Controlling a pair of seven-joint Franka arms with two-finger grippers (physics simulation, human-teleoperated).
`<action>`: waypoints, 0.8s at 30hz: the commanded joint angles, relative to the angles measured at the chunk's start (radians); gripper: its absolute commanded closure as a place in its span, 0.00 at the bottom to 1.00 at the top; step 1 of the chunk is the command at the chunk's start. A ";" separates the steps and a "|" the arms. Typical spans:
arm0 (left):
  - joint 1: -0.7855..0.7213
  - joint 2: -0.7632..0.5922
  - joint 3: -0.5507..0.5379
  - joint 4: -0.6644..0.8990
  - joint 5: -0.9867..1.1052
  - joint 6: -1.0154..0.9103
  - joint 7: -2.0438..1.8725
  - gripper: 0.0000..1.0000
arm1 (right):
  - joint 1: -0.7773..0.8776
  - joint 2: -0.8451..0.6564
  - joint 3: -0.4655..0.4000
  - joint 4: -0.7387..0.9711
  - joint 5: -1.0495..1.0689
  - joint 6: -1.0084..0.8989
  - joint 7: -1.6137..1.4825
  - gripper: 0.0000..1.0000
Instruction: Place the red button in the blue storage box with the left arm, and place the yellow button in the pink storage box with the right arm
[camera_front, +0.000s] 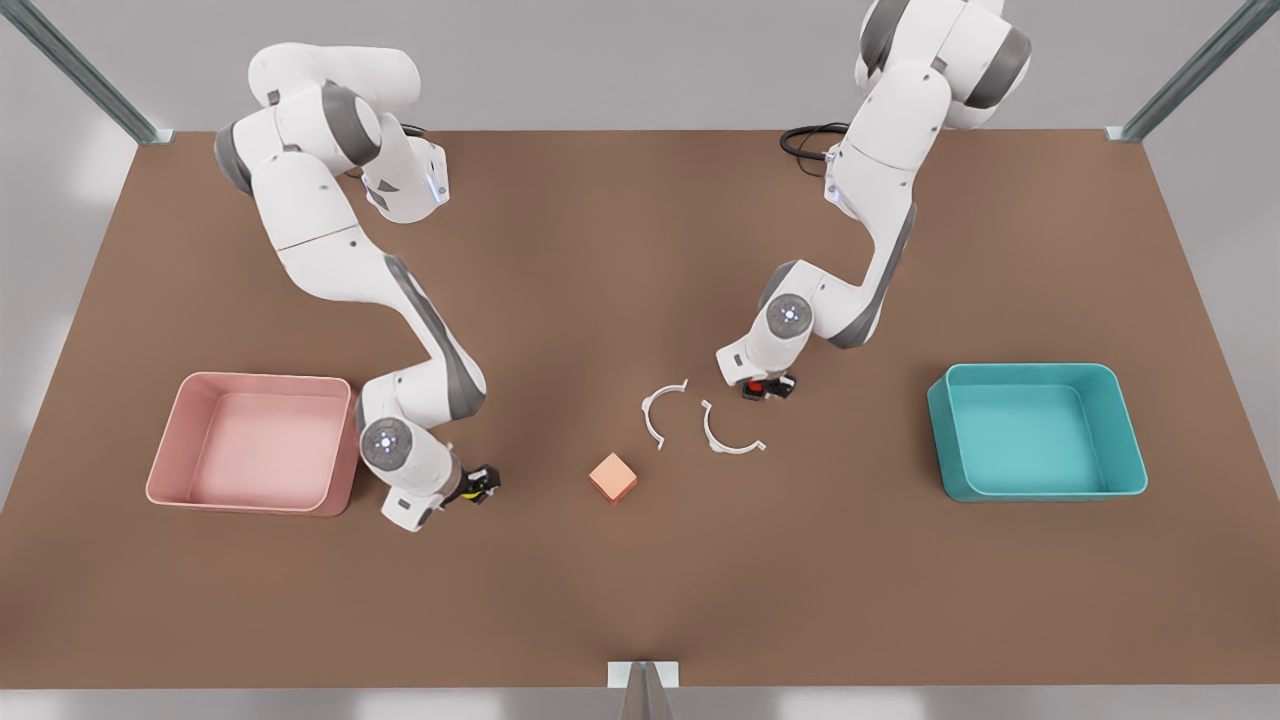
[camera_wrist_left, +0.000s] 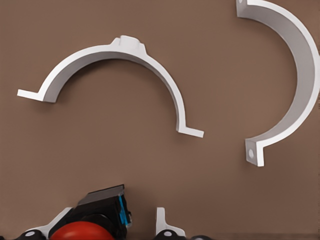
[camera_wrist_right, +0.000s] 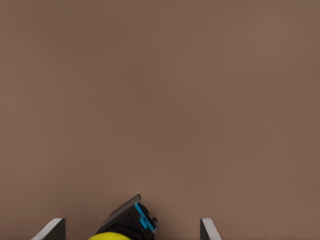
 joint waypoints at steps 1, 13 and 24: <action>-0.001 -0.003 0.000 -0.001 0.001 0.011 -0.059 0.25 | 0.002 0.010 0.000 0.000 -0.009 0.060 0.018 0.00; 0.010 -0.288 0.281 0.080 -0.023 -0.351 0.244 0.53 | -0.009 0.013 0.005 -0.076 -0.056 0.188 0.032 0.01; 0.317 -0.086 0.489 0.192 -0.167 -0.390 1.251 0.00 | -0.021 0.015 0.005 -0.118 -0.058 0.183 0.015 0.38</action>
